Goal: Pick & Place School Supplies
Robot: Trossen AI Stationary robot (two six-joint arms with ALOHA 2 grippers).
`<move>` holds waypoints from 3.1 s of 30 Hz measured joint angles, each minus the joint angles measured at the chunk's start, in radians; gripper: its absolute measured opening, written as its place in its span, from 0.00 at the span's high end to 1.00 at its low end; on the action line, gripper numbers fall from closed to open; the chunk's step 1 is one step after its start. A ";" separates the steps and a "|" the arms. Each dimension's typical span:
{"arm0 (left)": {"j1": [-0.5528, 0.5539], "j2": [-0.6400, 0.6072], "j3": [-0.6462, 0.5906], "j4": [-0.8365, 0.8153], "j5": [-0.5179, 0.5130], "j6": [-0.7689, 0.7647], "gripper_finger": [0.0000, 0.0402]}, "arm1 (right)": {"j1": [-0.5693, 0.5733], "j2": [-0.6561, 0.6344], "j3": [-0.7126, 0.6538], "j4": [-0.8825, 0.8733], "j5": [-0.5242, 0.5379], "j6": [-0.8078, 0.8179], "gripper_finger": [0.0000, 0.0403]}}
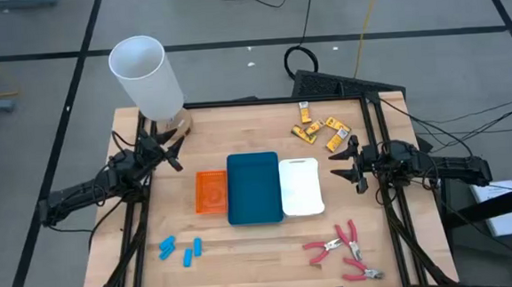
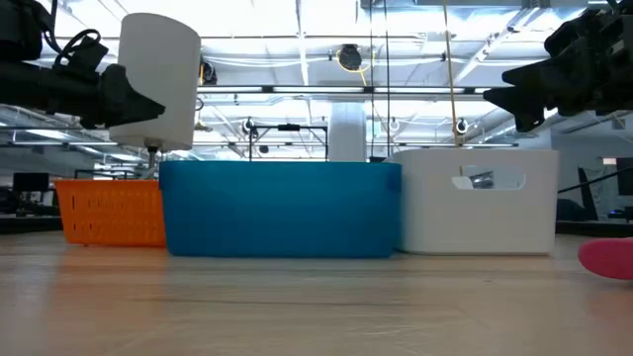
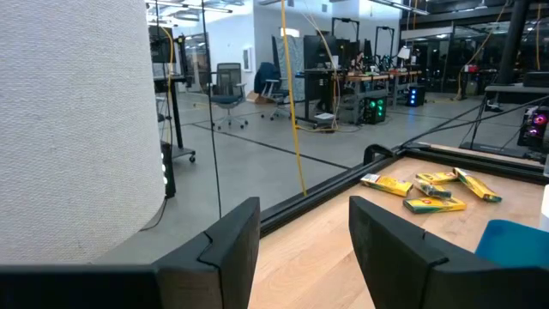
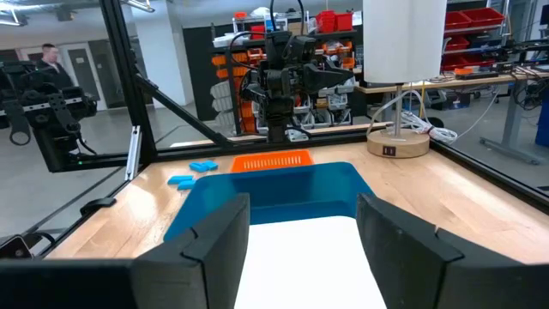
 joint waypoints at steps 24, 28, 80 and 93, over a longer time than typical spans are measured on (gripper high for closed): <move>0.000 0.000 0.000 0.000 0.000 0.000 0.55 | 0.002 0.002 0.000 0.172 -0.016 0.373 0.49; 0.000 0.000 0.000 -0.001 0.000 0.000 0.55 | 0.002 0.002 0.000 0.172 0.002 0.323 0.49; 0.000 0.000 0.000 -0.003 0.000 0.000 0.55 | -0.383 1.282 0.713 -0.733 0.485 0.950 0.31; 0.000 0.000 0.000 -0.003 0.000 0.000 0.55 | -0.427 1.411 0.703 -0.656 0.452 0.950 0.31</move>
